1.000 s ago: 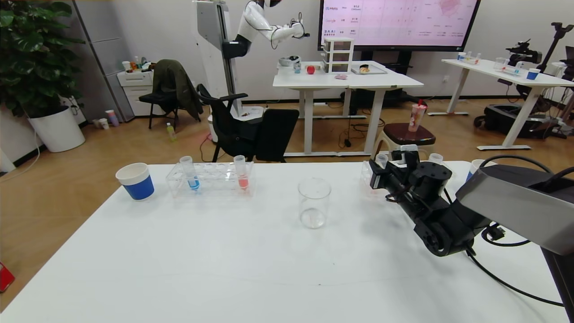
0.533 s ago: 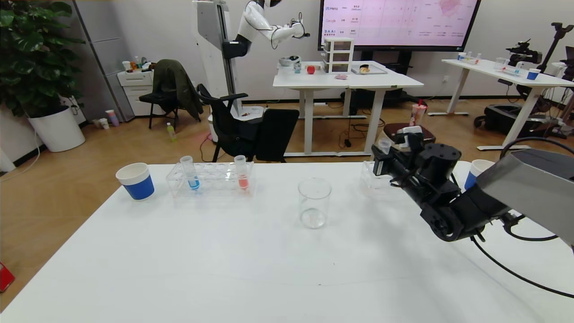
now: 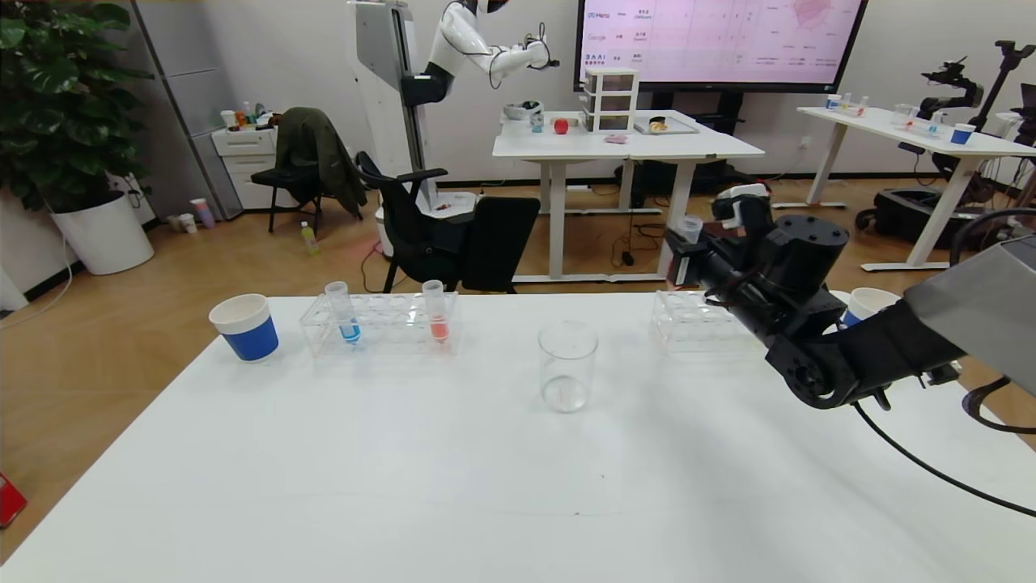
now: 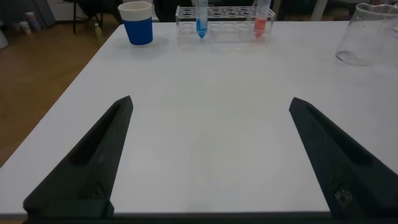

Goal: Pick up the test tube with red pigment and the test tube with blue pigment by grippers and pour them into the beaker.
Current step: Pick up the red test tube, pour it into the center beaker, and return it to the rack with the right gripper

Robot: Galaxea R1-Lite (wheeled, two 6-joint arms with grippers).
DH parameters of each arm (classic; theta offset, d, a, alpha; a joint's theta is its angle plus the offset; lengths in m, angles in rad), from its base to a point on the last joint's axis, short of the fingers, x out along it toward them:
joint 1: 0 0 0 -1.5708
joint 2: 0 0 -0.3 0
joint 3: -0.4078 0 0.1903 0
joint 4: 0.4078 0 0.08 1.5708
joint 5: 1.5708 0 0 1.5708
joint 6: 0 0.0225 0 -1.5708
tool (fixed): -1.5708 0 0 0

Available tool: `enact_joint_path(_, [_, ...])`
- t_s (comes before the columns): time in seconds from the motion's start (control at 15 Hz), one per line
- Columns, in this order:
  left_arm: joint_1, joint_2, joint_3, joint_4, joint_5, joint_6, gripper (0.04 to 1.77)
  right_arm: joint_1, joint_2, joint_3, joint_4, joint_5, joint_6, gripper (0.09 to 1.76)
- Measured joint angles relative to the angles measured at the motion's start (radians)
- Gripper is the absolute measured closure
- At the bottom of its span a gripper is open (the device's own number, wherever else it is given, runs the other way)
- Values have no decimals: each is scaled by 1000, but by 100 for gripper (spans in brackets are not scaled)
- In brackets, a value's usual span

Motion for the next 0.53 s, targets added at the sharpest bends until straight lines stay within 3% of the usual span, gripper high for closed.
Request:
enact_joint_path(0.13, [0, 0, 0, 0, 0, 0, 6, 31, -4, 5, -8, 74, -87, 133])
enact_joint_path(0.4, [0, 0, 0, 0, 0, 0, 6, 69, 13, 4, -80, 332, -332, 133])
enact_joint_path(0.53, [0, 0, 0, 0, 0, 0, 6, 74, 23, -2, -87, 416, -440, 133])
